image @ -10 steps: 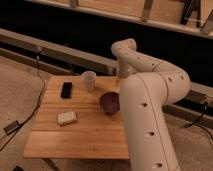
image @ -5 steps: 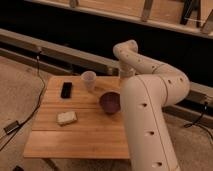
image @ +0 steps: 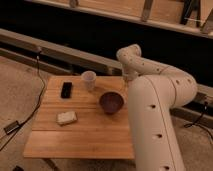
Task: Place the pepper in the ceramic bowl
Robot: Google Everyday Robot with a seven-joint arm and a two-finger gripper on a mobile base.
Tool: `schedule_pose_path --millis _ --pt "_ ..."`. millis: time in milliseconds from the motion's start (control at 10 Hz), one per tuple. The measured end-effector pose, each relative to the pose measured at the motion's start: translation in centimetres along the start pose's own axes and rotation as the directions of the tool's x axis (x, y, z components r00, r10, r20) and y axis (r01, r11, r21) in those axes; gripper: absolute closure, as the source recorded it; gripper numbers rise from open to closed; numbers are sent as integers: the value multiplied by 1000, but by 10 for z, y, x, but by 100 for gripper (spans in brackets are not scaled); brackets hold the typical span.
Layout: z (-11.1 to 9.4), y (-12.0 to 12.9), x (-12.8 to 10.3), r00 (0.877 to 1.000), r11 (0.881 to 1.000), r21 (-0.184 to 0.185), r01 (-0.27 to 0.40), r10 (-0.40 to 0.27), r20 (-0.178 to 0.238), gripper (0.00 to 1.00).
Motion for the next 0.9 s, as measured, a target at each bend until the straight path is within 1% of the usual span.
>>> schedule_pose_path --millis 900 --pt "0 -1 1 1000 1000 4 9 -9 0 35"
